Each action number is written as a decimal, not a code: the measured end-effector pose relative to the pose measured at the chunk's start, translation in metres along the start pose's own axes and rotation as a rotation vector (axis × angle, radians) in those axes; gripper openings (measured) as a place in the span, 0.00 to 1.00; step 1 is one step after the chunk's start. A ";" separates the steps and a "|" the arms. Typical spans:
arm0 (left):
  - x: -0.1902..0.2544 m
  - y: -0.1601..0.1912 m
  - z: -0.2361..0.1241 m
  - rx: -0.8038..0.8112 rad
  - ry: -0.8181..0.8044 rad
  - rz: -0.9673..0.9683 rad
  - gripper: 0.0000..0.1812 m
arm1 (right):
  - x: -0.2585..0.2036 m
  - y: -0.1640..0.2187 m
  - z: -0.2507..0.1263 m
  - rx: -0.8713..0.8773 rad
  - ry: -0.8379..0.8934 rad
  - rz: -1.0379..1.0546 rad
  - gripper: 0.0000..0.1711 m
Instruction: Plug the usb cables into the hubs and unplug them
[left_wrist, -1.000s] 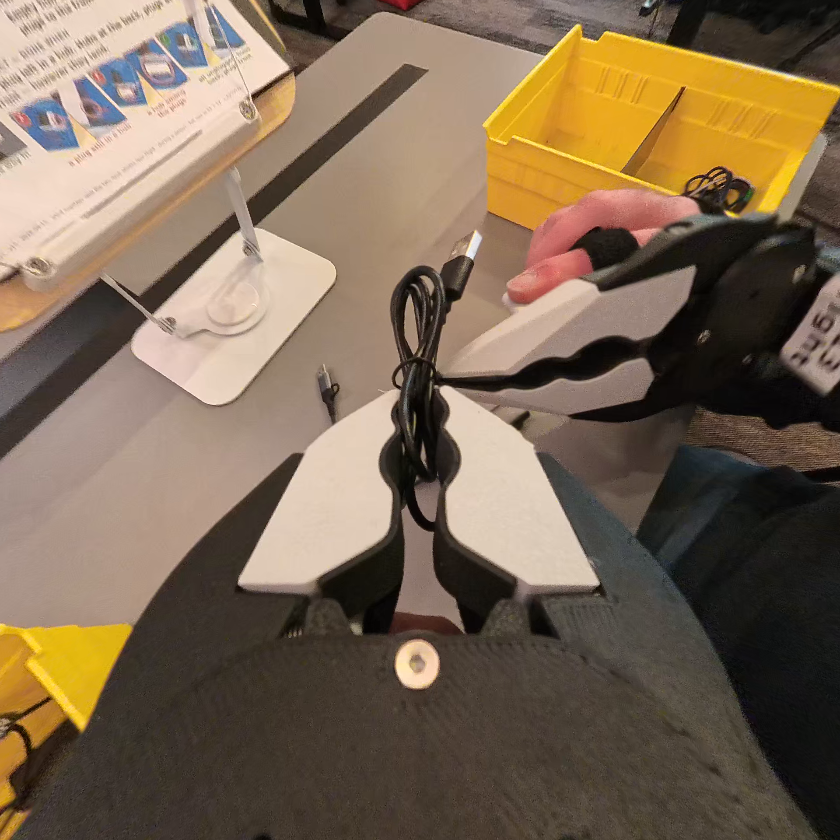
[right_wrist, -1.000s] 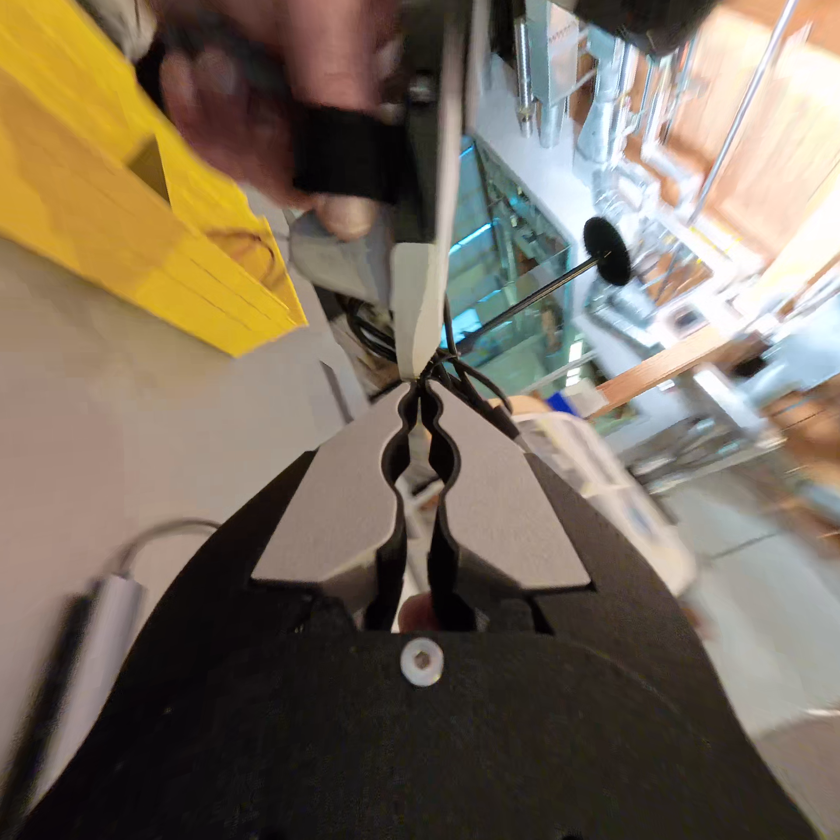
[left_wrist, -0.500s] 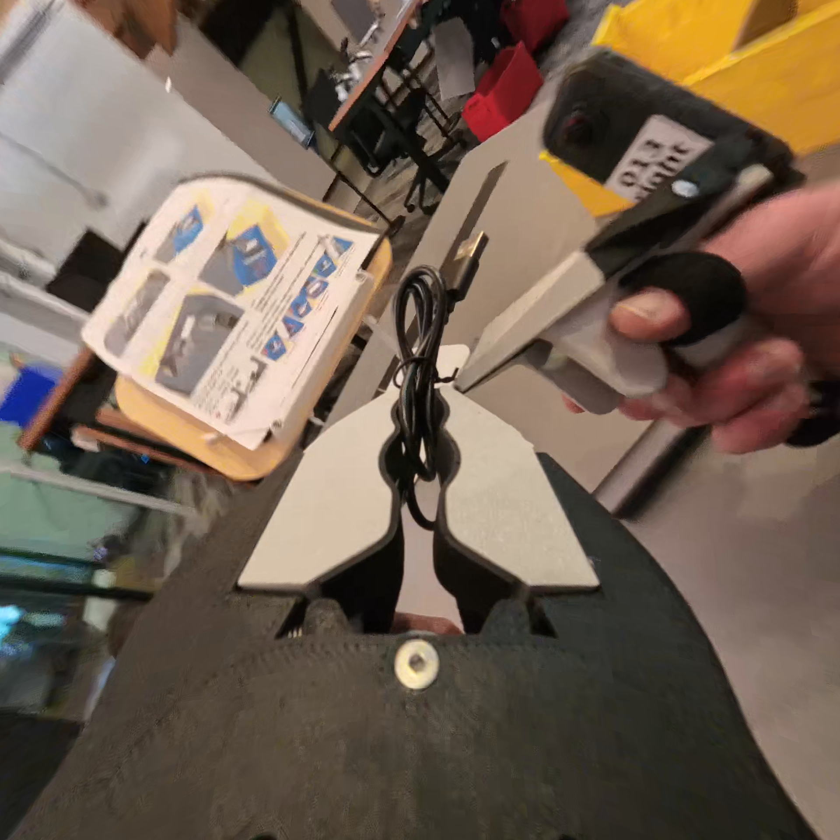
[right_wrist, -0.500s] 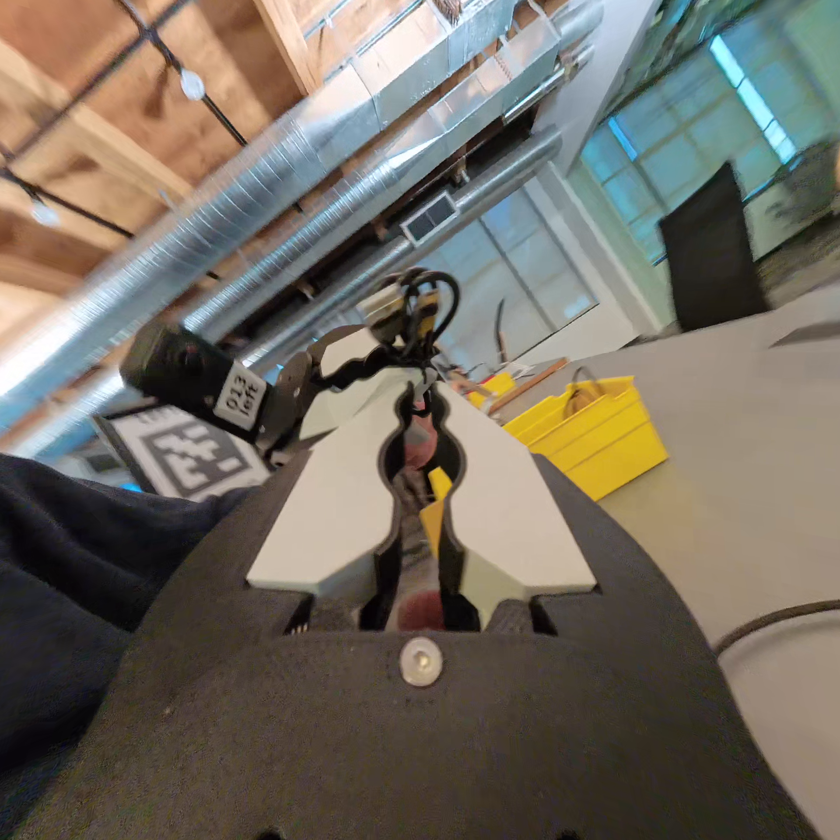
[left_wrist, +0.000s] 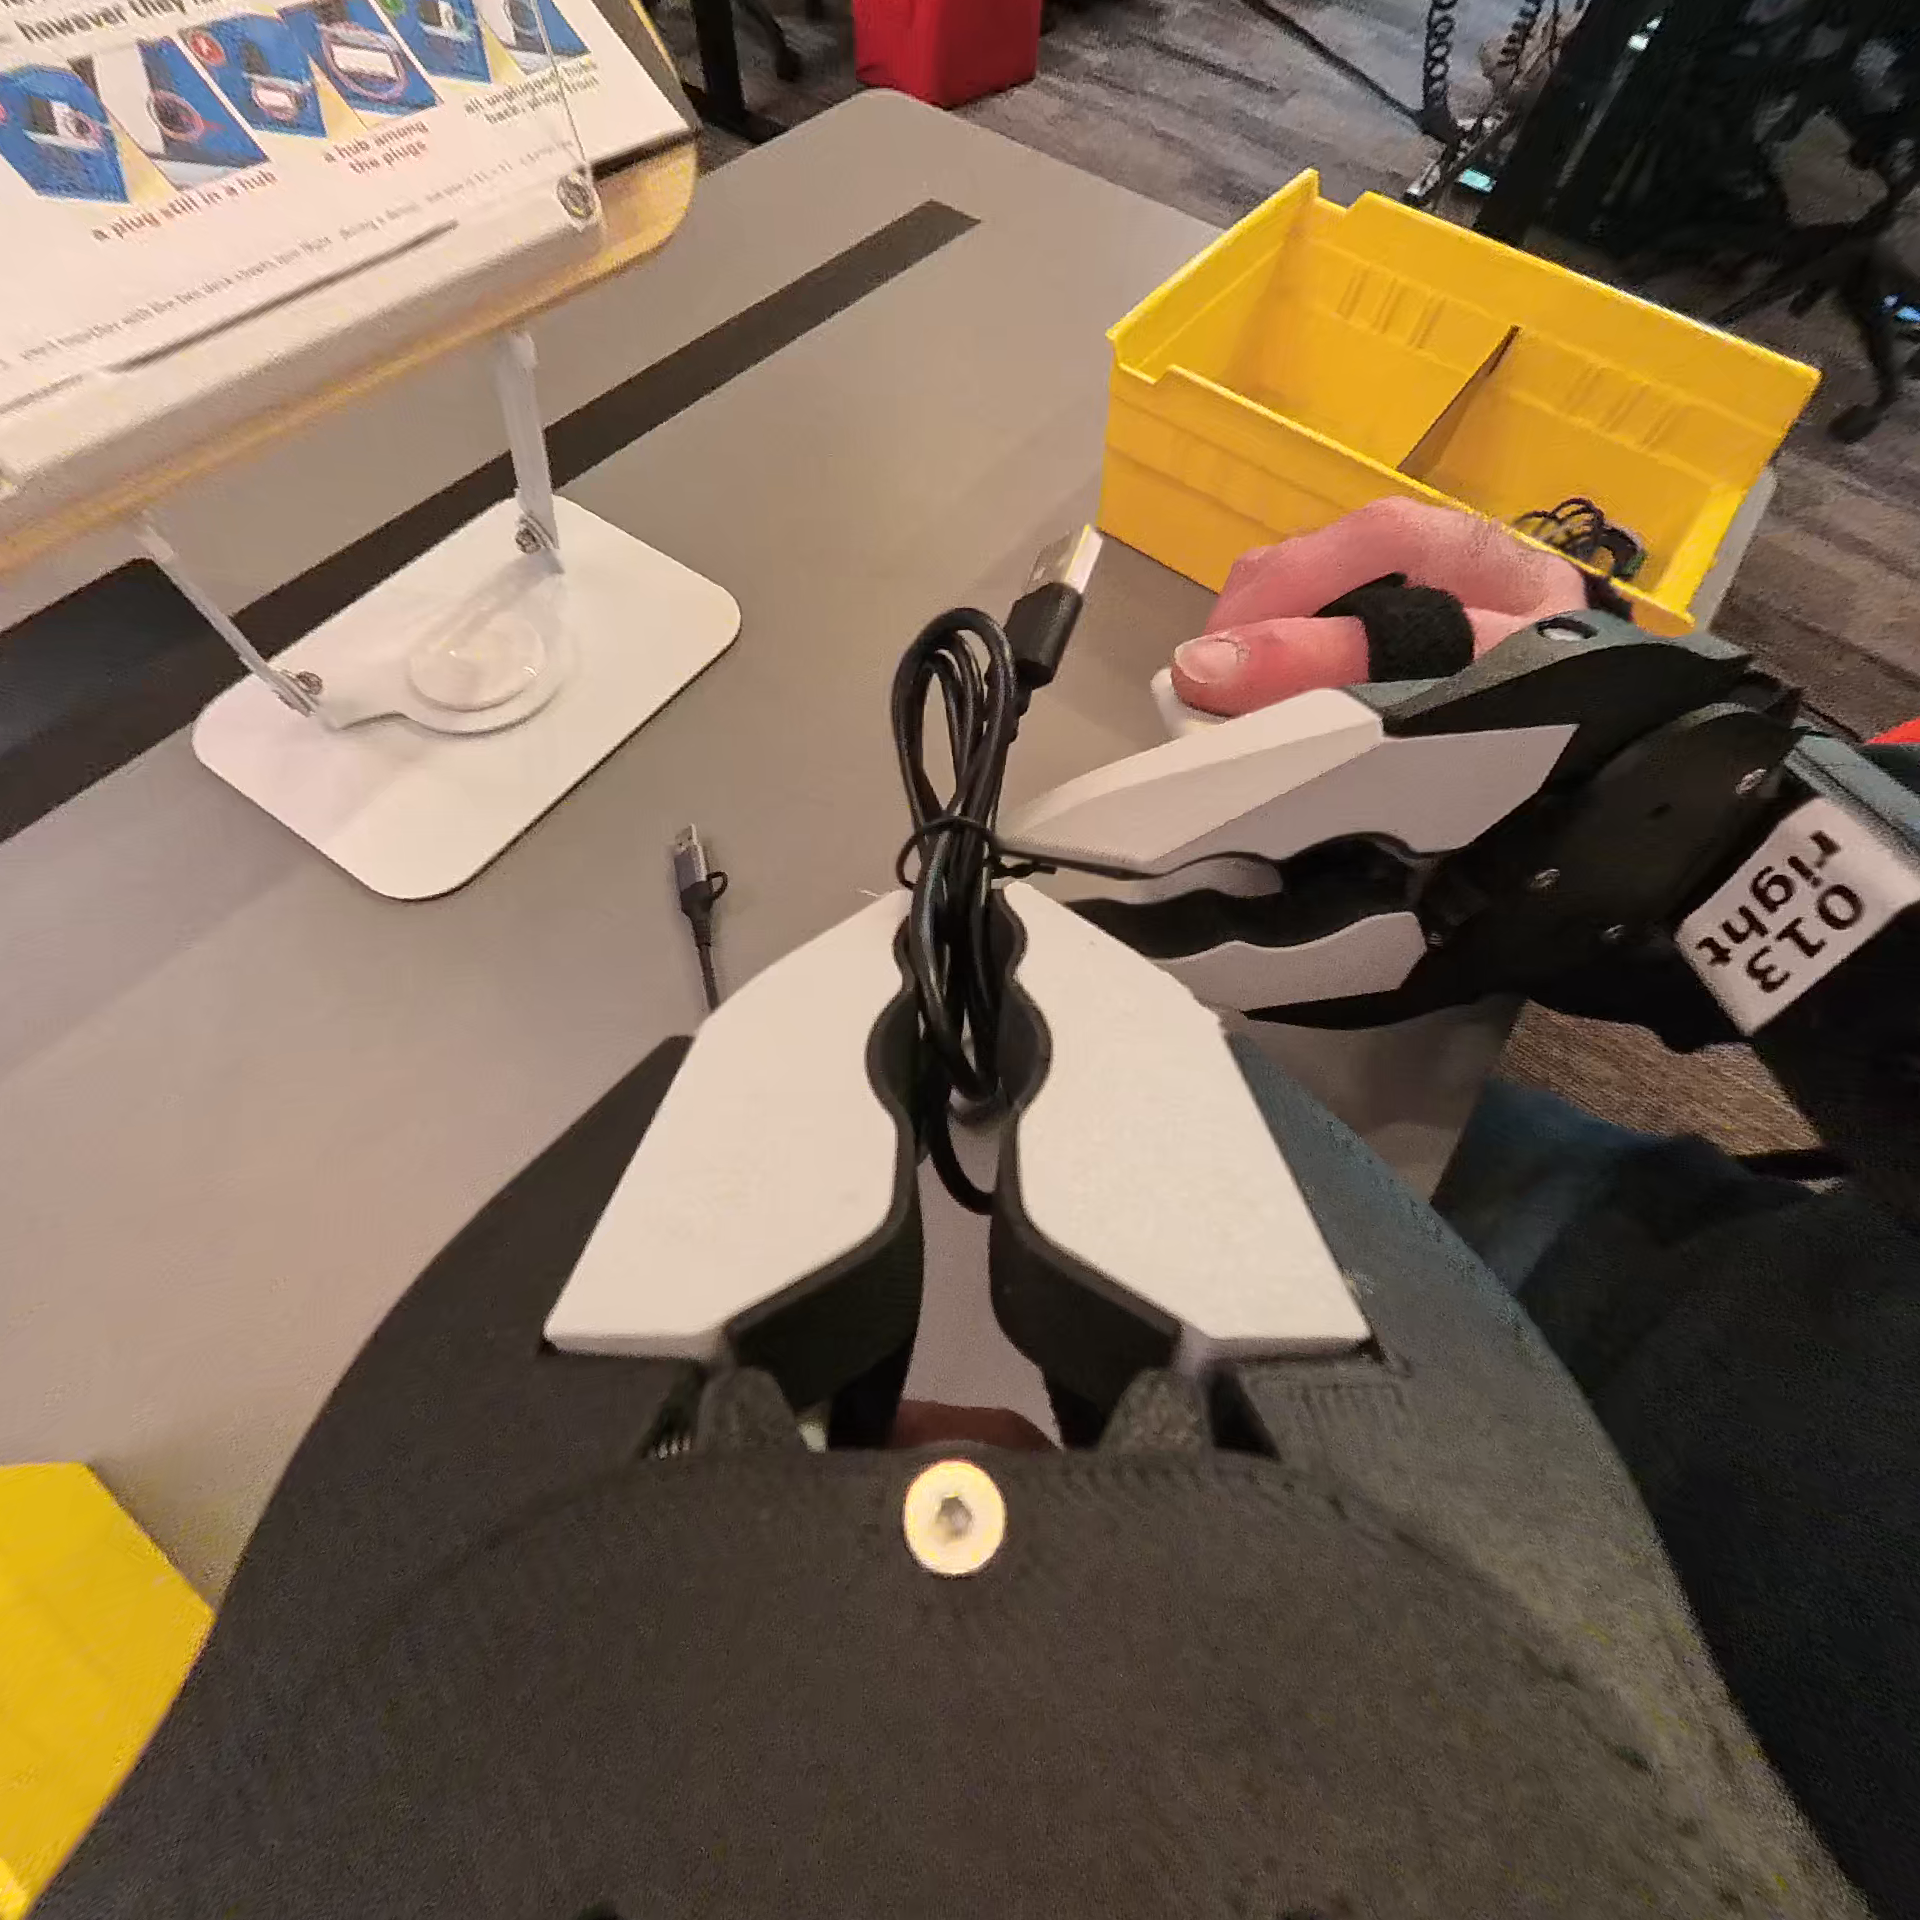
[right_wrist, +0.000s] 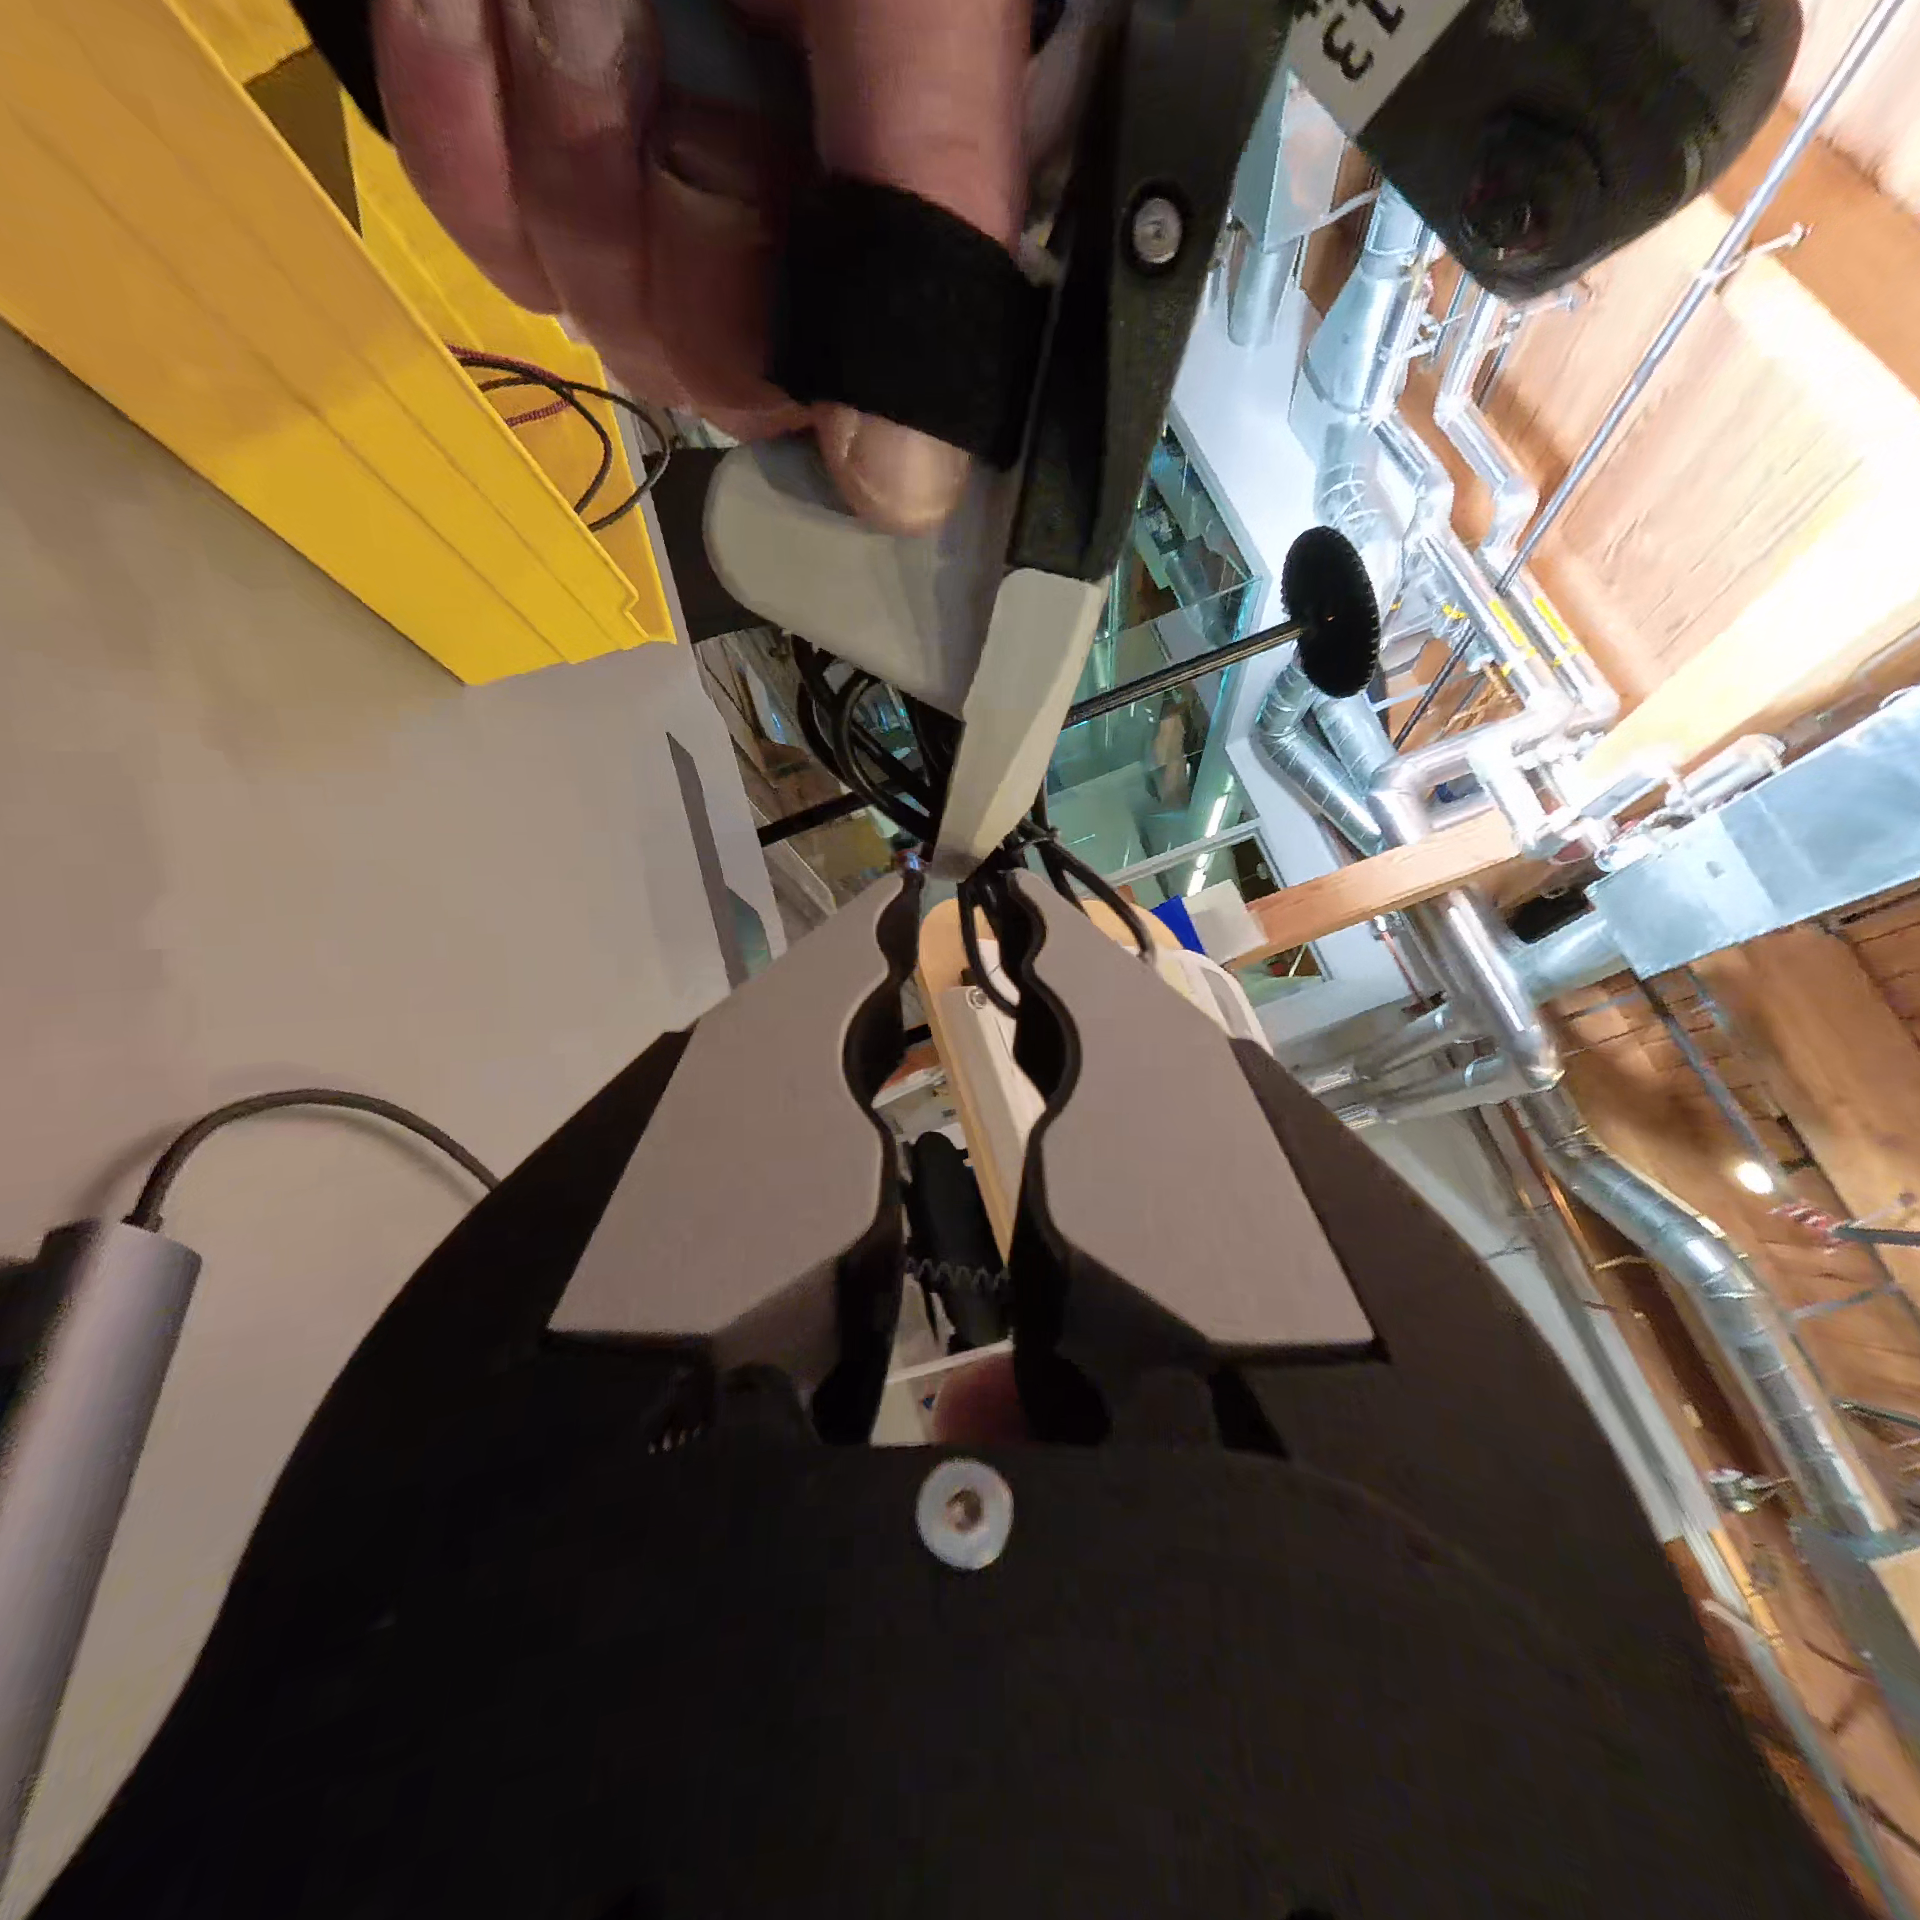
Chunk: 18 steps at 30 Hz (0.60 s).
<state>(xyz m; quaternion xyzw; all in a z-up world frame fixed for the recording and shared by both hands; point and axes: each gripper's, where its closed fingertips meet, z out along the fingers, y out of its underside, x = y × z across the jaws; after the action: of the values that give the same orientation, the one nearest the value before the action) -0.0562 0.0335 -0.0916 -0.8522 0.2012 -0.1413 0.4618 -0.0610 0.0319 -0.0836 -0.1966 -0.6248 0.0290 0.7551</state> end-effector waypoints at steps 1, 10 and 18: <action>0.001 0.003 0.001 -0.017 0.009 -0.008 0.05 | -0.001 0.000 0.000 -0.002 -0.005 -0.025 0.06; -0.002 0.006 0.002 -0.016 -0.012 0.002 0.05 | -0.005 0.005 0.002 0.007 -0.106 0.233 0.00; -0.002 -0.015 -0.003 0.163 -0.230 0.430 0.05 | 0.014 0.001 -0.002 0.393 -0.389 1.818 0.00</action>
<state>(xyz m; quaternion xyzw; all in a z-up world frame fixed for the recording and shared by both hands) -0.0564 0.0396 -0.0780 -0.7602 0.3119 0.0423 0.5684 -0.0562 0.0360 -0.0712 -0.4686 -0.3313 0.7425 0.3456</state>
